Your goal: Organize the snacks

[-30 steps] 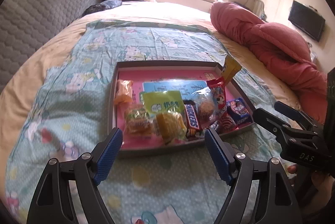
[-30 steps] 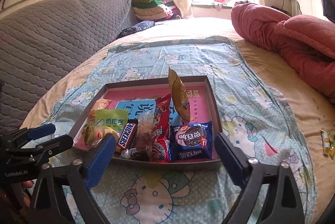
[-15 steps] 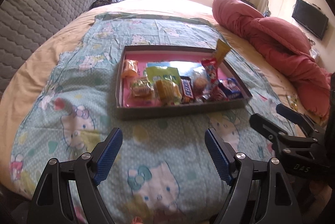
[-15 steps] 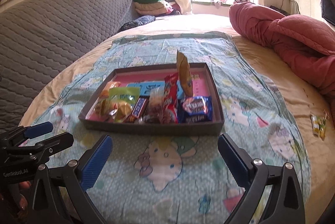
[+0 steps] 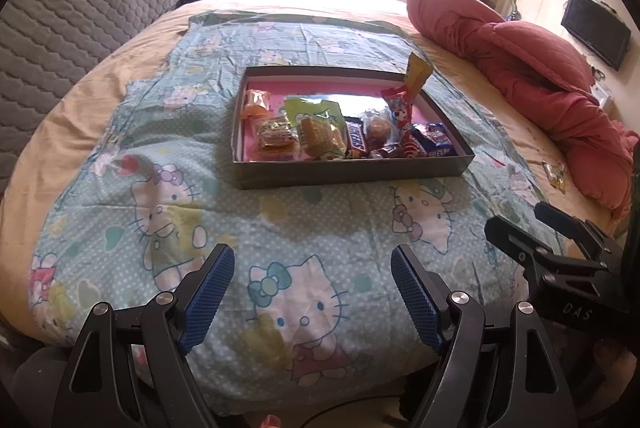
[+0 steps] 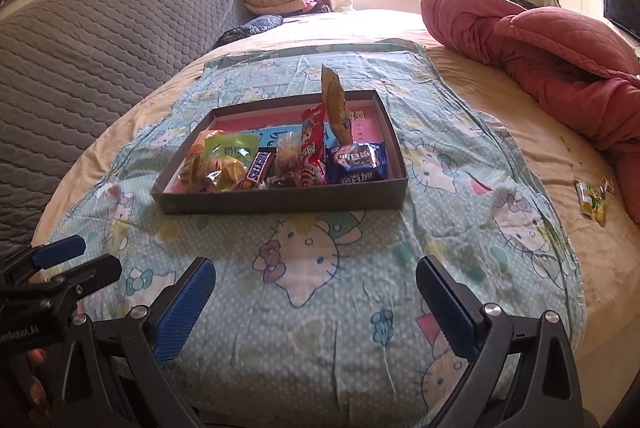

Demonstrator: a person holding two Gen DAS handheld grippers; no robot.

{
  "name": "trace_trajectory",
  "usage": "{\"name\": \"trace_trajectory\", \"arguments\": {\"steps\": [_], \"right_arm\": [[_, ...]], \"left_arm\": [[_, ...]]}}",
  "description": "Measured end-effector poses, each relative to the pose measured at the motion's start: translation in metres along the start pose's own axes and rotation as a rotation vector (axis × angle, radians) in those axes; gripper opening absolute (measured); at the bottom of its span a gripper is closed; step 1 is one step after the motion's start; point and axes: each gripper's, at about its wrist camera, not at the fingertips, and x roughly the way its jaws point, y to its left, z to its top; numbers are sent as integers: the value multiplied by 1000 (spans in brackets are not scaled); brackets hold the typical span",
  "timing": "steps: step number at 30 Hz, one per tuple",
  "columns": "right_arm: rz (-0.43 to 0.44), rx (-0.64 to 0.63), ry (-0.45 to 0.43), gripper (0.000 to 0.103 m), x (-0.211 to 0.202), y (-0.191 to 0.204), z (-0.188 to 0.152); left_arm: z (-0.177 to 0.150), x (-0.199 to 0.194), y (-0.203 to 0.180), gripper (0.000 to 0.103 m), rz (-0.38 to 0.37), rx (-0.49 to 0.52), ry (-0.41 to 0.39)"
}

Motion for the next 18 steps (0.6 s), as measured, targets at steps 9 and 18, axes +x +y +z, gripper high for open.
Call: {"name": "trace_trajectory", "arguments": {"steps": [9,18], "right_arm": [[-1,-37,6,101,-10,8,-8],[-7,-36,5,101,-15,8,-10]], "left_arm": [[-5,-6,-1,82,14,3,2],[-9,-10,-3,82,17,13,6]]}}
